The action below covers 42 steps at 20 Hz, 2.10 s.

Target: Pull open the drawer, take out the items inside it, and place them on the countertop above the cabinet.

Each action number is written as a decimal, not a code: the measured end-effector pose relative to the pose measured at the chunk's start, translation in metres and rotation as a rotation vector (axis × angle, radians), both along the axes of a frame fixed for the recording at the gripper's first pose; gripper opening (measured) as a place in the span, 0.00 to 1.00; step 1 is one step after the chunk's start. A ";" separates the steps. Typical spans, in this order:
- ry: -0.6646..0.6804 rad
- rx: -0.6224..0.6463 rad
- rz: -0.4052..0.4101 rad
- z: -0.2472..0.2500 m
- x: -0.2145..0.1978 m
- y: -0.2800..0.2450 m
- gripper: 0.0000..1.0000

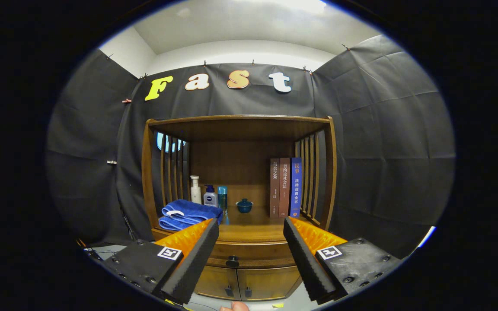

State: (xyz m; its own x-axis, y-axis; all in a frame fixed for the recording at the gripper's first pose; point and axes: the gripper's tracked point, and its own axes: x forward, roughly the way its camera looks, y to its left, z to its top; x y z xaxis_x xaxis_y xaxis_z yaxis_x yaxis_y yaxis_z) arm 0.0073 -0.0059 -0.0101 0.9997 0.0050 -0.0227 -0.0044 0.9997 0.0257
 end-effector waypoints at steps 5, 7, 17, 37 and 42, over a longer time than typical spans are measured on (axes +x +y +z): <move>-0.004 -0.003 -0.016 -0.012 0.006 -0.005 0.98; -0.009 -0.012 -0.049 -0.027 0.009 -0.011 0.98; 0.068 0.028 -0.082 -0.154 0.040 -0.013 0.98; 0.258 0.060 -0.006 -0.270 0.134 0.030 0.81; 0.302 0.084 0.029 -0.279 0.137 0.040 0.53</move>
